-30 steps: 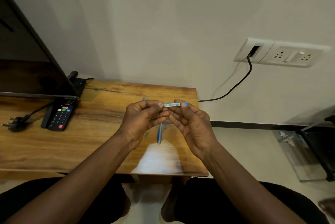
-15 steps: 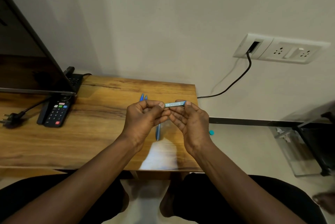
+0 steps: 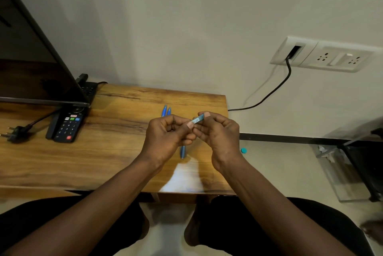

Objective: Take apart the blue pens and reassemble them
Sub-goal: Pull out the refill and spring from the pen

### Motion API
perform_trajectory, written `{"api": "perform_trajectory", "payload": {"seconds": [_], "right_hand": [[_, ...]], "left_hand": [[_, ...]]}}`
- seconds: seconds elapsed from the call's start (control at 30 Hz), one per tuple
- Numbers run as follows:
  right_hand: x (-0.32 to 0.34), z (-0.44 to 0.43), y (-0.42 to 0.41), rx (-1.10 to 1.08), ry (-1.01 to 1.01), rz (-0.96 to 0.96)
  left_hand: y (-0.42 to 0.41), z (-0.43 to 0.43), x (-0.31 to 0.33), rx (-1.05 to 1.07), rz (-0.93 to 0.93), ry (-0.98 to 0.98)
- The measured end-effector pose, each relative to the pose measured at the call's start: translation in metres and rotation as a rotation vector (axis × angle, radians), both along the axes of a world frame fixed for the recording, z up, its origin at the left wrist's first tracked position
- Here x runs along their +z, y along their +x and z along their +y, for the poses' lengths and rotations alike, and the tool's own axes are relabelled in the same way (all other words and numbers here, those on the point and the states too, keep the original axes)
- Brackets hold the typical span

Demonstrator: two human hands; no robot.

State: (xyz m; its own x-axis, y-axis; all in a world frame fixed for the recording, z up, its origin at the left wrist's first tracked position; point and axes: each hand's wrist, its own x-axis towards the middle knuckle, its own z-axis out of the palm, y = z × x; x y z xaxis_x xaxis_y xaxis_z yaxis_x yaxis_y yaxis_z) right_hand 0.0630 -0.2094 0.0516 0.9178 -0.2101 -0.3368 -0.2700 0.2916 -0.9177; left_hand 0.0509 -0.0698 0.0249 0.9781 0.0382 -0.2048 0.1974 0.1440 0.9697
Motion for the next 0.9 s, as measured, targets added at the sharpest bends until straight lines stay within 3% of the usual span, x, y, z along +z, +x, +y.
{"api": "perform_trajectory", "payload": {"seconds": [0.33,0.5,0.67,0.9], "right_hand": [[-0.01,-0.012,0.01,0.082,0.008,0.076],[-0.037,-0.039,0.015,0.13,-0.25,0.257],[-0.063,-0.051,0.008,0.231,-0.847,0.119],[-0.076,-0.059,0.007,0.314,-1.002,0.022]], "left_hand": [[-0.001,0.002,-0.005,0.104,0.068,-0.12],[0.004,0.008,-0.014,0.13,0.127,-0.13],[0.007,0.003,-0.02,0.113,0.175,-0.133],[0.008,-0.006,-0.024,0.068,0.238,-0.111]]}}
